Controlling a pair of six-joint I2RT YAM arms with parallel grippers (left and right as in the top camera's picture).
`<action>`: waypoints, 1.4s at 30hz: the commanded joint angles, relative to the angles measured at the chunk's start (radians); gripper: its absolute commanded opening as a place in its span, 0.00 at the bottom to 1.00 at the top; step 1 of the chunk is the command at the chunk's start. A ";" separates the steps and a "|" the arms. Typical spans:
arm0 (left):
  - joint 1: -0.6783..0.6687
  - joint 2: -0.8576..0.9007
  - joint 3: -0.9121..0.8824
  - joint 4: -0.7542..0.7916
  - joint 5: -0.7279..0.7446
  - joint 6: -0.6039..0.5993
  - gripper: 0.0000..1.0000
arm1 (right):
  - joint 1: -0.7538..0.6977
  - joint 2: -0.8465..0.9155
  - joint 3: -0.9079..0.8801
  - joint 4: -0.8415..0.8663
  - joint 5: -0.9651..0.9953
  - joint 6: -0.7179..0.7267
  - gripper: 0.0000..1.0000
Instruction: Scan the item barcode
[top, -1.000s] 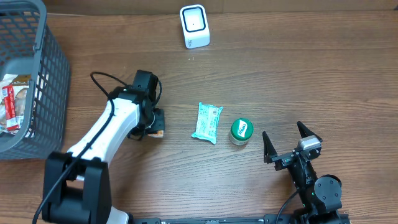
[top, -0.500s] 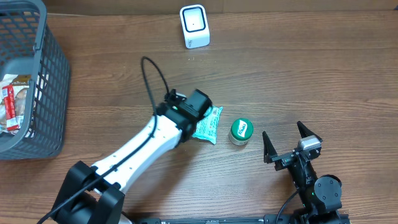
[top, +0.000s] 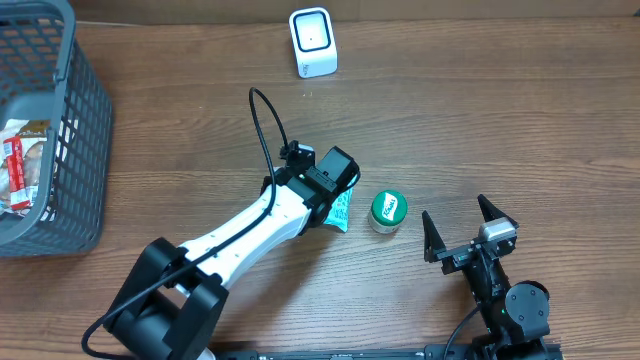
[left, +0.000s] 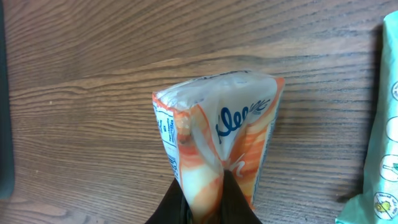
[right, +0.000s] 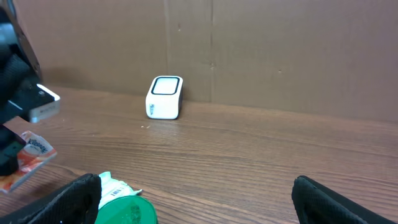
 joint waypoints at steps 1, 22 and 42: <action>-0.007 0.047 0.012 0.003 0.007 -0.018 0.04 | 0.000 -0.006 -0.011 0.002 -0.001 -0.004 1.00; -0.006 0.116 0.012 0.018 0.025 -0.006 0.31 | 0.000 -0.006 -0.011 0.002 -0.001 -0.004 1.00; -0.006 0.116 0.077 0.011 0.098 -0.005 0.30 | 0.000 -0.006 -0.011 0.002 -0.001 -0.004 1.00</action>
